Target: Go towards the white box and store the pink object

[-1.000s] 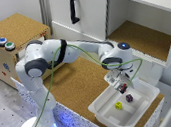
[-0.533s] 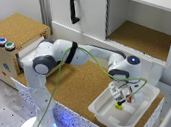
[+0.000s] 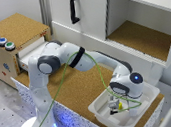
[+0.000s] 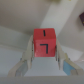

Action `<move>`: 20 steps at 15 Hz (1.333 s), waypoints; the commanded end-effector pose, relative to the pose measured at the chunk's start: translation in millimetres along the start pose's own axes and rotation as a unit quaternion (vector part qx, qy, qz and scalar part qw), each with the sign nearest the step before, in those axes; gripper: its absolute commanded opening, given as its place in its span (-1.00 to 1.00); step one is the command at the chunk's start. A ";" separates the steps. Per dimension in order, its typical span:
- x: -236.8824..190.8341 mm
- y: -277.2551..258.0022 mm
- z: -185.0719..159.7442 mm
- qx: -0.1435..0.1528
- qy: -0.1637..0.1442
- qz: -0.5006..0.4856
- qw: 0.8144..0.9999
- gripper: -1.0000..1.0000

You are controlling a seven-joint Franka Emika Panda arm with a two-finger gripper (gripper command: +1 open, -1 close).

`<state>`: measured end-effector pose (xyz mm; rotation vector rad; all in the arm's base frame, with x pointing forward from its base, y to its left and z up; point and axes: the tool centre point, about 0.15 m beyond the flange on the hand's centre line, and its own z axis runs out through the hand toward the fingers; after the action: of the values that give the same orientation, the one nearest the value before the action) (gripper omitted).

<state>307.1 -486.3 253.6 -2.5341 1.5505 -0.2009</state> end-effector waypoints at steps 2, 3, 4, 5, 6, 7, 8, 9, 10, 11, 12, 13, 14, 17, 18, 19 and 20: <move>25.9 -25.3 28.1 -0.024 -0.049 0.028 0.998 1.00; 23.6 -25.0 26.8 -0.030 -0.051 0.031 0.998 1.00; 22.3 -26.0 24.5 -0.030 -0.046 0.028 0.998 1.00; 21.5 -27.4 19.3 -0.032 -0.040 0.028 0.998 1.00; 20.3 -27.3 13.8 -0.034 -0.031 0.030 0.998 1.00; 18.6 -27.0 8.4 -0.036 -0.024 0.034 0.998 1.00; 16.0 -25.8 3.1 -0.037 -0.020 0.042 0.998 1.00; 13.4 -26.2 -0.3 -0.034 -0.016 0.046 0.998 1.00; 10.4 -27.9 -5.0 -0.035 -0.013 0.046 0.998 1.00; 7.5 -30.0 -10.9 -0.038 -0.010 0.042 0.998 1.00; 5.1 -34.5 -20.4 -0.040 0.000 0.030 0.999 1.00; 3.4 -39.2 -29.5 -0.043 0.008 0.015 0.999 1.00; 1.1 -44.9 -36.6 -0.045 0.010 -0.005 0.999 1.00; -8.0 -65.7 -51.9 -0.050 0.005 -0.088 0.995 1.00; -11.5 -72.6 -55.5 -0.043 -0.005 -0.122 0.992 1.00; -17.0 -80.8 -60.3 -0.041 -0.017 -0.165 0.985 1.00; -22.6 -83.8 -65.6 -0.044 -0.028 -0.198 0.979 1.00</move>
<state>345.7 -461.9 297.9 -2.6855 1.3569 -0.2403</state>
